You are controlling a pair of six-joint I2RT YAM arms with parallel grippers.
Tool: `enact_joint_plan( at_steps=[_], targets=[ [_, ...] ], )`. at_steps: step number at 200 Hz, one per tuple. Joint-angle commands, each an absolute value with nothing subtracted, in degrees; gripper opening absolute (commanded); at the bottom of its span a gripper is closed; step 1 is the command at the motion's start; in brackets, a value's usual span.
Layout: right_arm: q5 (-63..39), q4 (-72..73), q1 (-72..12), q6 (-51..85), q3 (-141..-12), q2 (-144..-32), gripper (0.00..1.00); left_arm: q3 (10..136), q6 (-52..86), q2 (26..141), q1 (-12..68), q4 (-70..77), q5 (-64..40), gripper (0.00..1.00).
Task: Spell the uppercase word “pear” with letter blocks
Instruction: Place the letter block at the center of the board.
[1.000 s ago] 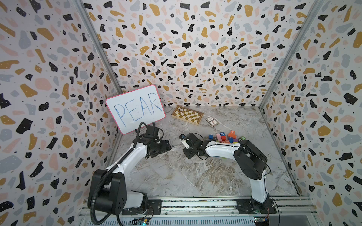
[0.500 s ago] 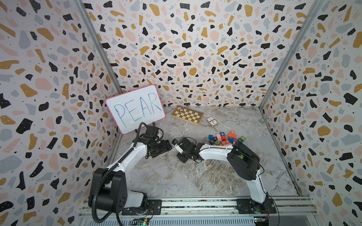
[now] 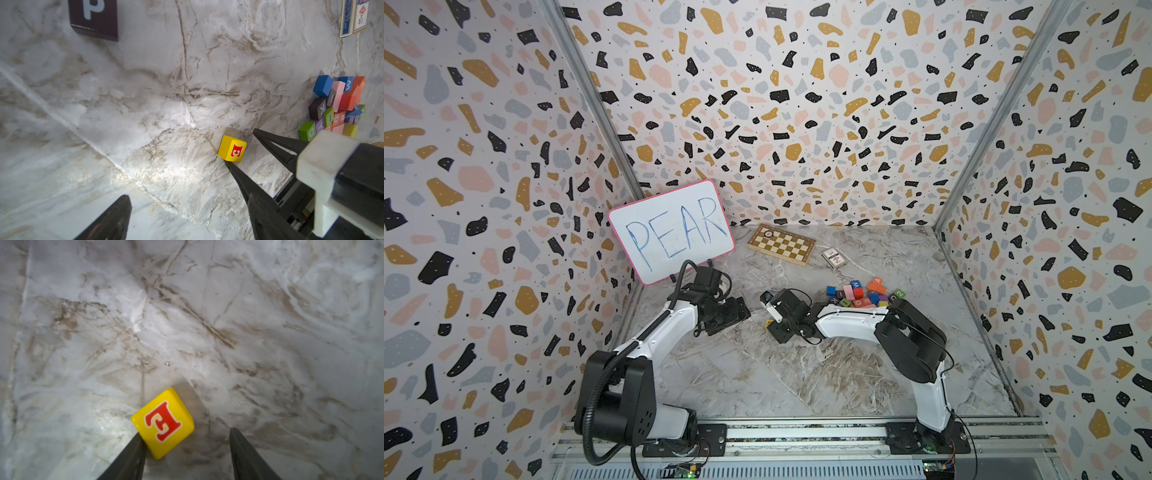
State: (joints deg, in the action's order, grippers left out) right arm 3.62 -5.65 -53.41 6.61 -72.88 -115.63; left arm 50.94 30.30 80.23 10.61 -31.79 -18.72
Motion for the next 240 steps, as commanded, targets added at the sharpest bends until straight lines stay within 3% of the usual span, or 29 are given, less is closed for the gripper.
enact_joint_plan(
  at_steps=[1,99,162,198,240],
  targets=[
    [3.4,-6.9,-52.5,7.7,-71.8,-113.9,0.64,51.8,30.7,80.4,10.3,-30.9,-20.1,0.87],
    [0.0,-3.9,-49.5,9.2,-73.8,-116.5,0.65,51.1,30.8,80.2,14.5,-30.3,-18.9,0.87],
    [-1.8,-1.1,-47.2,10.4,-70.4,-112.6,0.68,55.9,27.9,85.0,23.0,-32.5,-9.3,0.84],
    [-1.3,3.2,-45.9,11.4,-62.2,-105.4,0.74,61.4,25.3,91.6,26.4,-33.9,-4.1,0.79],
    [-0.4,6.3,-44.8,11.6,-55.8,-100.0,0.91,67.8,22.6,98.5,29.7,-34.9,-0.5,0.75]
  ],
)
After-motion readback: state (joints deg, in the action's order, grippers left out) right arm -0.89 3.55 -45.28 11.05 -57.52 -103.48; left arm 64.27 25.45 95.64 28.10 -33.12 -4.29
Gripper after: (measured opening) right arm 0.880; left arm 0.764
